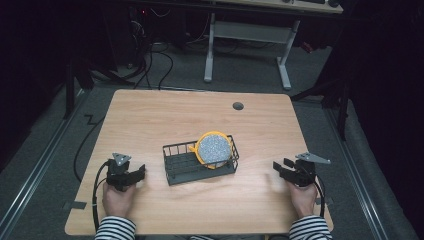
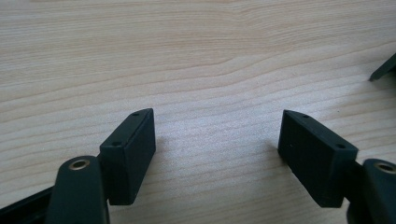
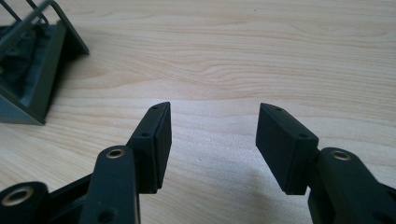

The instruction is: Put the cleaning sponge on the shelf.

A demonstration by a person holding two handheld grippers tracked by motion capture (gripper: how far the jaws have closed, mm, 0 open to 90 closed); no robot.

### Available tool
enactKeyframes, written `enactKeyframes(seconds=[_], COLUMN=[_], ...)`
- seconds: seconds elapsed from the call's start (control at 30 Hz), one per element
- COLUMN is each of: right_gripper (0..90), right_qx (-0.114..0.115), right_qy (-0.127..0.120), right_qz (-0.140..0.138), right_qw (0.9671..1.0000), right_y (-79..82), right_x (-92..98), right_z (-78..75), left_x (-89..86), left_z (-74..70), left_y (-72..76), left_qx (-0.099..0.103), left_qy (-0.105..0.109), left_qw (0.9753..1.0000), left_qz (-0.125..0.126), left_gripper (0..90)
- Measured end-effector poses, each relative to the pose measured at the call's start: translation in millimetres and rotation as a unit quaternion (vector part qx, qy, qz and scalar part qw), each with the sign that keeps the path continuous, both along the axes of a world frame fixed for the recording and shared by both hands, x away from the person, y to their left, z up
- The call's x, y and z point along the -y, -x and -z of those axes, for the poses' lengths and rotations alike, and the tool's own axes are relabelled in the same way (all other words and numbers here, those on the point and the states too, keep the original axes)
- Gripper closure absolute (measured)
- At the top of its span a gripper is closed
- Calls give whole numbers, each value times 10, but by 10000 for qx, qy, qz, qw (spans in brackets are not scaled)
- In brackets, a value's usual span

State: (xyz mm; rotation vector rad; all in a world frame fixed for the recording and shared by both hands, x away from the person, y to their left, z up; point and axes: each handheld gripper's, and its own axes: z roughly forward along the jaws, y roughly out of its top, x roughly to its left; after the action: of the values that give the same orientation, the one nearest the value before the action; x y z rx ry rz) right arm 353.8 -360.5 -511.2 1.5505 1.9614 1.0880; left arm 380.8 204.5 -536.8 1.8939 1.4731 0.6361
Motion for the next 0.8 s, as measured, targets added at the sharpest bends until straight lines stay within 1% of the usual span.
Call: enactKeyframes(seconds=[0.03,0.27,0.33,0.43,0.57,0.7,0.8], right_gripper=[457,447,447,446,445,441,440], right_qx=[-19,-62,-39,-60,-91,-128,-134], right_qy=[67,244,406,577,617,605,650], right_qz=[-1,52,10,-14,-11,10,-5], right_qw=[10000,9997,9992,9983,9980,9981,9978], right_y=[-7,-13,-17,-12,-16,-22,-23], right_x=[-6,-49,-67,-100,-108,-107,-106], right_z=[12,73,82,99,125,138,150], left_x=[0,-1,-1,-1,-1,-1,-1], left_z=[0,0,0,0,0,0,0], left_y=[0,0,0,0,0,0,0], left_qx=[0,-1,-1,0,0,-1,-1], left_qy=[0,4,4,4,5,3,4], left_qw=[10000,10000,10000,10000,10000,10000,10000], left_qz=[1,2,2,3,2,2,3], left_gripper=[280,281,281,281,281,281,281])
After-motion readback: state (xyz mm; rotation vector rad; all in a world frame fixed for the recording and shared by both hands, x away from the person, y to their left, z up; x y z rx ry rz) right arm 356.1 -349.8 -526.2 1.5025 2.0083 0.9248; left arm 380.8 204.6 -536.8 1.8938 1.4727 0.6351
